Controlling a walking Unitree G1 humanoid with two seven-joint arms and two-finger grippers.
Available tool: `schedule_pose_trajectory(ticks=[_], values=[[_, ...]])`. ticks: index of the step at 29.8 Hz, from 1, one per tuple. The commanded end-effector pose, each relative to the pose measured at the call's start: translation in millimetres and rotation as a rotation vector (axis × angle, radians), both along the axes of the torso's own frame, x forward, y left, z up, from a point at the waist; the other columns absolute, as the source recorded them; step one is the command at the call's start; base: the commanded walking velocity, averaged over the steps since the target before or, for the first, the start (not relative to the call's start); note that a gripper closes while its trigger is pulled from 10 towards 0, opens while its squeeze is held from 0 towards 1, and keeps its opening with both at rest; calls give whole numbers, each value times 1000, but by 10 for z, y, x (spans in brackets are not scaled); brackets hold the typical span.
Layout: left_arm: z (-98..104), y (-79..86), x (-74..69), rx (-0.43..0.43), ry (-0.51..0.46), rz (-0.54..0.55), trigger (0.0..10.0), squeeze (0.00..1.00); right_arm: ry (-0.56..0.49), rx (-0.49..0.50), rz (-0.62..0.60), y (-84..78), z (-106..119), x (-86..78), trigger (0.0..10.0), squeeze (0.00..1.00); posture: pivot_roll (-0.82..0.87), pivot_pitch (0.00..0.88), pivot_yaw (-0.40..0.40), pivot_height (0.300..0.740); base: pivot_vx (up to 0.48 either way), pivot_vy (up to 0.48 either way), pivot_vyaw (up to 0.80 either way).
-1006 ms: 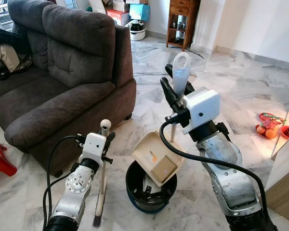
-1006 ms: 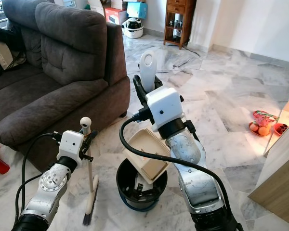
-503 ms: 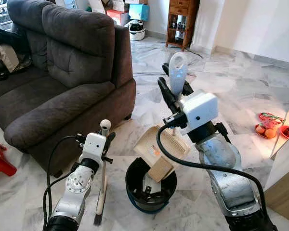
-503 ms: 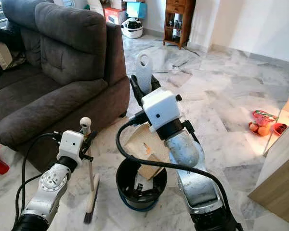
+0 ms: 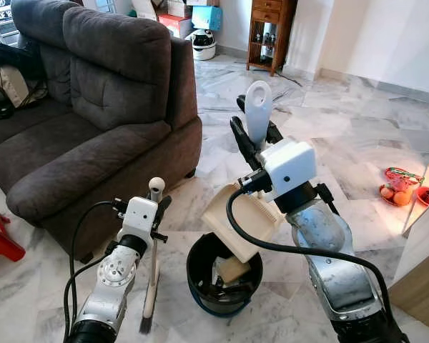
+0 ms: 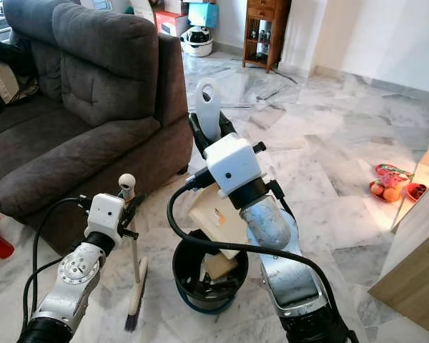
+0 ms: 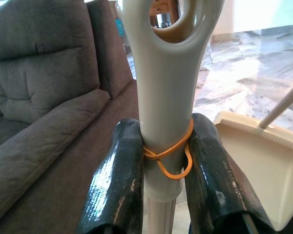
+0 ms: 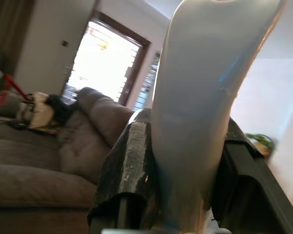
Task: Sweep floor
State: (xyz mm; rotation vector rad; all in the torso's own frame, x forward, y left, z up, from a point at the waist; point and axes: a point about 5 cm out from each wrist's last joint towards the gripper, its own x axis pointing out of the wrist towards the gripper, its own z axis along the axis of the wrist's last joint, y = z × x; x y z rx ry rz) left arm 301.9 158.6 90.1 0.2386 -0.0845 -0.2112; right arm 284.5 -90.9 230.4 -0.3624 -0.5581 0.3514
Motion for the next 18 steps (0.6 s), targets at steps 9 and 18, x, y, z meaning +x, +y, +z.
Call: schedule_pose_trajectory(ticks=[9, 18], values=[[90, 22, 42, 13, -42, 0, 10000, 0, -207, 11, -241, -308, 329, 95, 10000, 0, 93, 0, 33, 740, 0, 0, 0], [79, 24, 24, 8, -40, 2, 10000, 0, -121, -68, -475, -673, -110, 226, 10000, 0, 96, 0, 29, 740, 0, 0, 0]])
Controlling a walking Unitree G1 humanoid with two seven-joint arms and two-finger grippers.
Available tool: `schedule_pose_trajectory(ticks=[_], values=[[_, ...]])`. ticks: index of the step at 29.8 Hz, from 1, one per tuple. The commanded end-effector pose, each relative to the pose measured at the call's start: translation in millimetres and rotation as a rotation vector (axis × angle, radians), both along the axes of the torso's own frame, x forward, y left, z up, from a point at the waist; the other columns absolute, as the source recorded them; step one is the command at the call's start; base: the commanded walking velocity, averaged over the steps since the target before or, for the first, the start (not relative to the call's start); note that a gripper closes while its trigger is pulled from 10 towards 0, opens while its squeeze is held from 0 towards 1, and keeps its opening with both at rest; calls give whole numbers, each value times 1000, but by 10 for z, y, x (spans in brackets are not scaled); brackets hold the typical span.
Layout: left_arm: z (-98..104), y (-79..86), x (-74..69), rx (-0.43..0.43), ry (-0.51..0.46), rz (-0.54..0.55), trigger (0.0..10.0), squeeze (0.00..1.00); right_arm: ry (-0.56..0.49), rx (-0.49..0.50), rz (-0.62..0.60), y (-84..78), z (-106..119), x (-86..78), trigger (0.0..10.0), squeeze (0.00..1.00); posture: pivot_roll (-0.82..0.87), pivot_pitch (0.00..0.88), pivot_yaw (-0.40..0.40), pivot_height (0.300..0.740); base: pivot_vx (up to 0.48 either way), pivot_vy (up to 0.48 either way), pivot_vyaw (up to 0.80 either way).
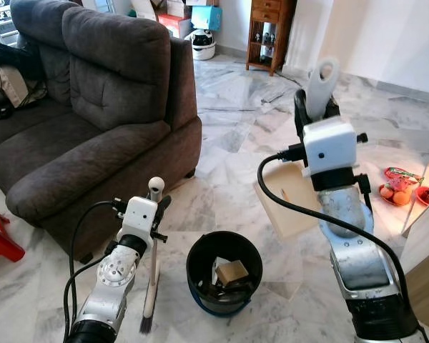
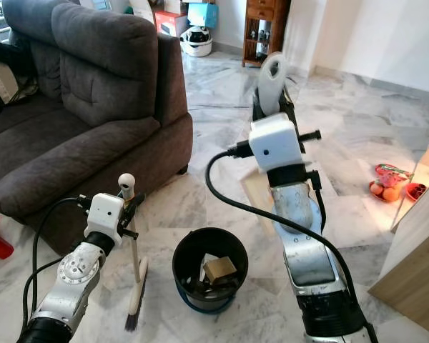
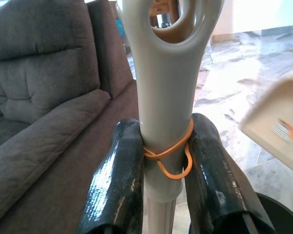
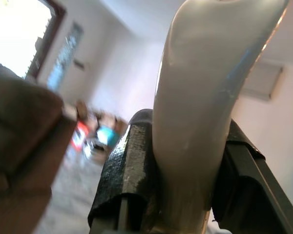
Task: Sweep floor
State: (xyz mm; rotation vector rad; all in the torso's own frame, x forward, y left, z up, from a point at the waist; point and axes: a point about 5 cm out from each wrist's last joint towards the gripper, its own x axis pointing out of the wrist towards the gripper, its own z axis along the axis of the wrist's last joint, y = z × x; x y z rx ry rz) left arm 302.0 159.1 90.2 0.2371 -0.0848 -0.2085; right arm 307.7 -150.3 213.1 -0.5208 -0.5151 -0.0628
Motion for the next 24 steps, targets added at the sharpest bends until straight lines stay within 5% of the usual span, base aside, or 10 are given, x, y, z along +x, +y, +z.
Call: schedule_pose_trajectory(ticks=[1, 7, 16, 24], values=[[74, 21, 16, 10, -39, 0, 10000, 0, -33, -68, -84, -152, -41, 5, 10000, 0, 97, 0, 28, 740, 0, 0, 0], [69, 35, 6, 10, -37, 2, 10000, 0, 34, -81, -155, -319, -290, 24, 10000, 0, 92, 0, 29, 740, 0, 0, 0], [25, 50, -36, 6, -24, 1, 10000, 0, 284, 97, -256, -578, -1004, -7, 10000, 0, 94, 0, 29, 740, 0, 0, 0], [-8, 74, -80, 4, -14, 6, 10000, 0, 335, 114, -283, -688, -1221, -33, 10000, 0, 93, 0, 31, 740, 0, 0, 0]])
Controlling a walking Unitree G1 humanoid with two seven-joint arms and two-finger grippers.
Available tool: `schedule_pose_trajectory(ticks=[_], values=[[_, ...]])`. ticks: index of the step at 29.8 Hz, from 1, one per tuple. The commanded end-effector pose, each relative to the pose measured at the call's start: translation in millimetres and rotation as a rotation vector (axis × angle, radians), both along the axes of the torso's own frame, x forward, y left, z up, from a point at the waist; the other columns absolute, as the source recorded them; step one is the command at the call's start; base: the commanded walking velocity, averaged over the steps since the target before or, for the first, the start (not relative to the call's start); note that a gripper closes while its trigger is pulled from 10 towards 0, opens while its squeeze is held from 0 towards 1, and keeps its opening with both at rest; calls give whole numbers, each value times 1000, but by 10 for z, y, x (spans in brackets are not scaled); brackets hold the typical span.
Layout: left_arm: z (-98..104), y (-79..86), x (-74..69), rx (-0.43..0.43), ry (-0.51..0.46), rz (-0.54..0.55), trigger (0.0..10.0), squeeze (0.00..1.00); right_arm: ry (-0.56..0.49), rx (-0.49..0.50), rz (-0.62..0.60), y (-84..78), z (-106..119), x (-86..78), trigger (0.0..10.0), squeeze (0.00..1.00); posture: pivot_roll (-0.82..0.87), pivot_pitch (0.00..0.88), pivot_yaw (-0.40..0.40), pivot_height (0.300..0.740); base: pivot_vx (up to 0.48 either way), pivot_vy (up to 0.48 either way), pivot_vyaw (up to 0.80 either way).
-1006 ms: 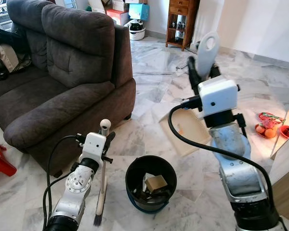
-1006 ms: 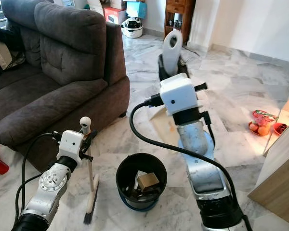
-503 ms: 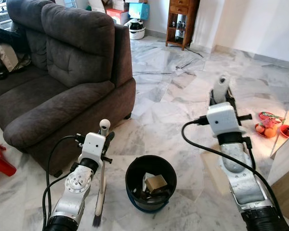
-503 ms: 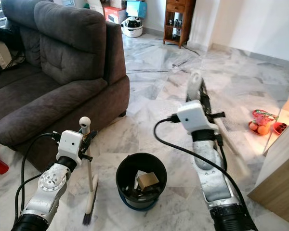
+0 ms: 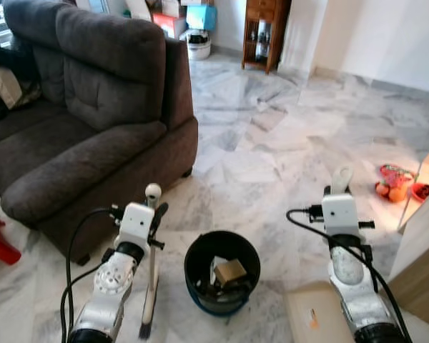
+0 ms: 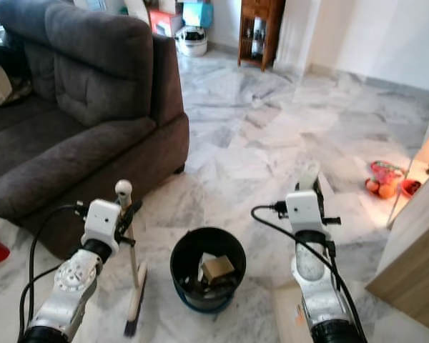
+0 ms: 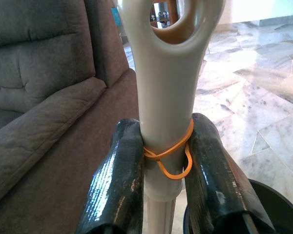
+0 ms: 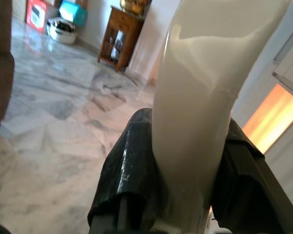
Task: Sweep floor
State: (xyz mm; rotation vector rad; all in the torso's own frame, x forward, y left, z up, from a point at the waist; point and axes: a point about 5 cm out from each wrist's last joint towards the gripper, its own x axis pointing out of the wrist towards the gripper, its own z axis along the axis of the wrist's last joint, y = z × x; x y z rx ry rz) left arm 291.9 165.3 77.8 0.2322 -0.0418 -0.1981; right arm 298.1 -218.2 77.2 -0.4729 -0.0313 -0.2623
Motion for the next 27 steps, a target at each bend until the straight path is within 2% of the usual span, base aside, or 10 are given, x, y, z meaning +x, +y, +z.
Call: schedule_pose_trajectory(ticks=[1, 12, 27], values=[[110, 12, 16, 5, -54, -10, 10000, 0, -67, -3, 5, -25, 113, 61, 10000, 0, 94, 0, 29, 740, 0, 0, 0], [49, 49, -33, -32, -39, 13, 10000, 0, -40, 66, -24, -104, -8, 42, 10000, 0, 82, 0, 31, 740, 0, 0, 0], [-7, 44, -66, -35, -23, 3, 10000, 0, -26, 102, -29, -126, -116, -8, 10000, 0, 74, 0, 42, 740, 0, 0, 0]])
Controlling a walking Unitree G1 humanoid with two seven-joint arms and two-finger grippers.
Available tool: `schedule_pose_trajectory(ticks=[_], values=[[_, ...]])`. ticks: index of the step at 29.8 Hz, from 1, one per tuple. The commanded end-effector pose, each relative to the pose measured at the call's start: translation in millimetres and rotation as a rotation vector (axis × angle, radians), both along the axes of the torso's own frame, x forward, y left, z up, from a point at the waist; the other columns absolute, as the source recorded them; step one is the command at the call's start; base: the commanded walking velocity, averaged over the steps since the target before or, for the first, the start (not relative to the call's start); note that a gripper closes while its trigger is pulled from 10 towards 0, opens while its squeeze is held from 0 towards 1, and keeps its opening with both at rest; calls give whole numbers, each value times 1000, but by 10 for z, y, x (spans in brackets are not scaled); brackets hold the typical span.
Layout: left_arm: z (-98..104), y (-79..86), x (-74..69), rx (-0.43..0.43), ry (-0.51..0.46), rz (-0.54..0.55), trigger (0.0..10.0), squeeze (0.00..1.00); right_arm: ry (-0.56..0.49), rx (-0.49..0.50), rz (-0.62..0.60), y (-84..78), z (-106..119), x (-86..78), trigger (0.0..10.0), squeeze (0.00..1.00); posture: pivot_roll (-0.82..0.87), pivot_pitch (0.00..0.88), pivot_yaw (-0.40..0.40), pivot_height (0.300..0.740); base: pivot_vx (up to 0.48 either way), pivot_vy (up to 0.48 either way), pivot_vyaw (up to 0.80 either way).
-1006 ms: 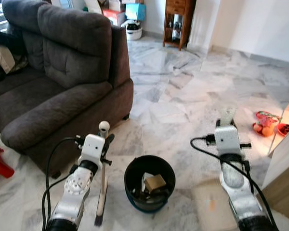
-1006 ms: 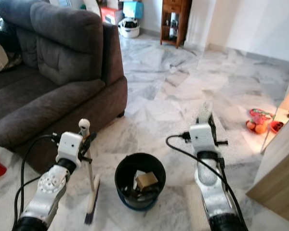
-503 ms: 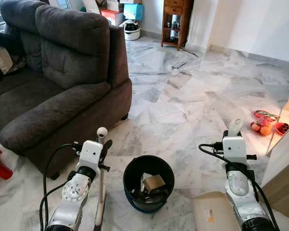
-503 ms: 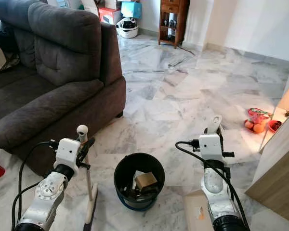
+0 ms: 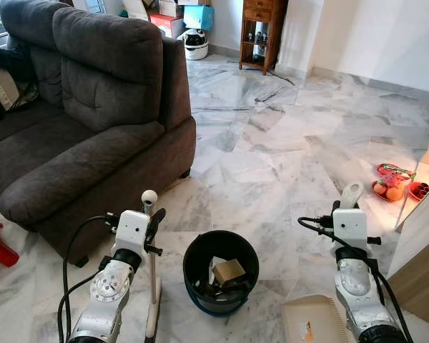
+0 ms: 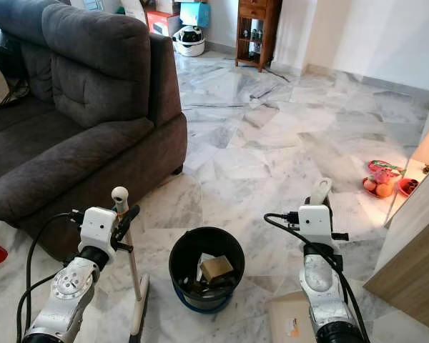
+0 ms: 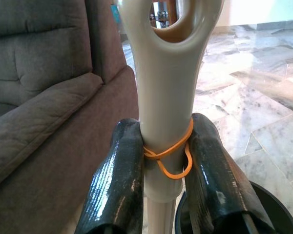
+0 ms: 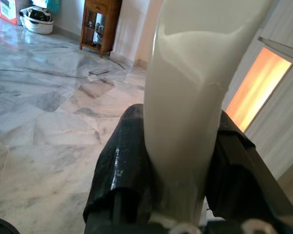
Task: Sweep floor
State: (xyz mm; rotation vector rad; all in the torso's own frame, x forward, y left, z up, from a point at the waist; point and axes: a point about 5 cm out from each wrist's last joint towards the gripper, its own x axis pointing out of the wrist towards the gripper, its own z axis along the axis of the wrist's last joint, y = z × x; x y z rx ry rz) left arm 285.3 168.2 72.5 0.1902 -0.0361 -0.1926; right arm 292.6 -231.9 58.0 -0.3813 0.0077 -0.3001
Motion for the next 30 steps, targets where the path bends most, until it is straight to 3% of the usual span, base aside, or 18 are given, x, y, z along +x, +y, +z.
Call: schedule_pose_trajectory(ticks=[1, 8, 30], values=[[44, 13, -2, 6, -31, -3, 10000, 0, -44, 6, 12, 7, 75, 46, 10000, 0, 74, 0, 40, 740, 0, 0, 0], [39, 0, -7, 0, -31, -4, 10000, 0, -46, 5, 16, -8, 81, 48, 10000, 0, 69, 0, 39, 740, 0, 0, 0], [90, 86, 47, 0, -44, 29, 10000, 0, -39, 31, 47, 49, 52, 60, 10000, 0, 49, 0, 43, 740, -260, 0, 0]])
